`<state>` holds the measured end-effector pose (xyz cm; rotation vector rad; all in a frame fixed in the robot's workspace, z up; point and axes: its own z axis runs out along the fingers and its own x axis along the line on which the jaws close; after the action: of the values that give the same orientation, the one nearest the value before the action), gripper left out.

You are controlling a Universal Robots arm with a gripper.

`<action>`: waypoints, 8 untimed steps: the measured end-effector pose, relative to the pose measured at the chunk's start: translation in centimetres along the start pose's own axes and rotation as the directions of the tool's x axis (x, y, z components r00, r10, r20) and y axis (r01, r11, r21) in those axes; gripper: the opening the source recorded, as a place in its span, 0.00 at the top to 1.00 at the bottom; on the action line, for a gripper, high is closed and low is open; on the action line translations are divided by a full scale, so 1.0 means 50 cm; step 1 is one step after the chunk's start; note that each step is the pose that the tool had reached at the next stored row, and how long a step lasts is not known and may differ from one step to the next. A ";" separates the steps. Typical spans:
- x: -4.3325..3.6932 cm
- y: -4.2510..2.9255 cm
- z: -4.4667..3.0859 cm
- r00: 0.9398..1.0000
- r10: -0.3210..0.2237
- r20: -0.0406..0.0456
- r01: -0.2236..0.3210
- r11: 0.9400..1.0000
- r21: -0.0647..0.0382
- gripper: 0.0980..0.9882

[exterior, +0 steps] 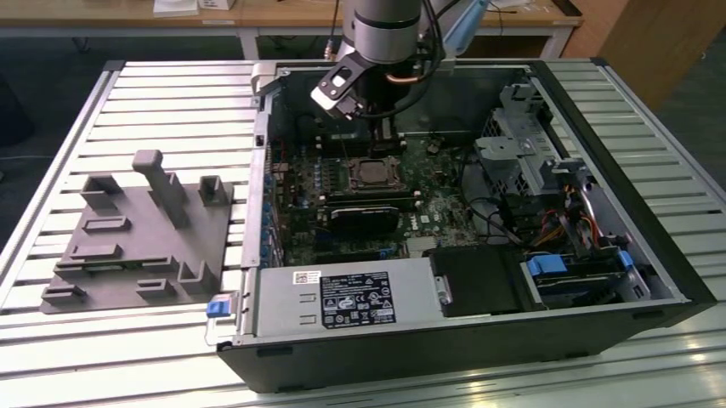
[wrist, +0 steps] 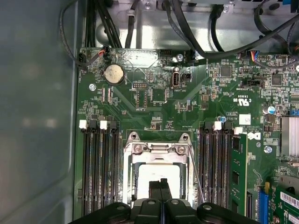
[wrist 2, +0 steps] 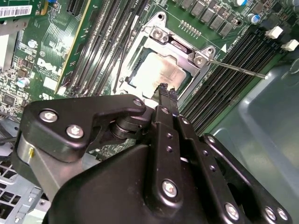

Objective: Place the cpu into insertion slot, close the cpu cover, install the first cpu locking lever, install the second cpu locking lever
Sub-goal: 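Install the first cpu locking lever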

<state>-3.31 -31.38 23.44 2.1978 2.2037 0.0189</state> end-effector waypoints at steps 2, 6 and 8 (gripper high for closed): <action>0.000 -0.001 0.000 1.000 0.000 0.000 0.000 1.000 0.000 0.99; 0.000 -0.001 -0.001 1.000 0.000 0.000 0.000 1.000 0.000 0.99; 0.000 -0.001 -0.003 1.000 0.000 0.000 0.000 1.000 0.000 0.99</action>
<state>-3.34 -31.38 23.57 2.1979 2.2036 0.0187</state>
